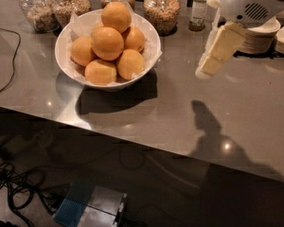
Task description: Pick orange from white bowl
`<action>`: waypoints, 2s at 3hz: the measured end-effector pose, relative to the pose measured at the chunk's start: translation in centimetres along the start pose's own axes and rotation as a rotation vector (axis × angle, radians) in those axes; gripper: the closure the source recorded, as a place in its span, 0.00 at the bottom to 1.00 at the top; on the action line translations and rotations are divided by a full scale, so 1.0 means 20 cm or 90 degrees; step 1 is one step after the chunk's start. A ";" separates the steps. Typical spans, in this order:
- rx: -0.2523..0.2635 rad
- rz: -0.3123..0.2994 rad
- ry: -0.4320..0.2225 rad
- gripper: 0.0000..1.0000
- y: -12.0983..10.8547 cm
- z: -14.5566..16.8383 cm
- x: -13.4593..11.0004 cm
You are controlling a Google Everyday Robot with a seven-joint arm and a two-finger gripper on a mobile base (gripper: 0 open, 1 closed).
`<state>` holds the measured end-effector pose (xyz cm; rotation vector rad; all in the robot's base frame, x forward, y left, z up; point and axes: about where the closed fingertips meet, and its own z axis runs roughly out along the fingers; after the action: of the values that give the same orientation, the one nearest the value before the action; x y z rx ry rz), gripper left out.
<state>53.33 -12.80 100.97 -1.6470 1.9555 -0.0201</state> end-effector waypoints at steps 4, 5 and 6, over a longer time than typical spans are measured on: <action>-0.094 0.032 -0.311 0.00 -0.13 0.02 -0.87; -0.052 0.097 -0.298 0.00 -0.20 0.11 -1.04; -0.027 0.162 -0.260 0.00 -0.26 0.31 -1.10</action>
Offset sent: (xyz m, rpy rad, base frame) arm 0.0243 0.1224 0.0614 0.4586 0.0369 0.3478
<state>62.27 8.18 106.78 -1.2907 1.8347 0.4250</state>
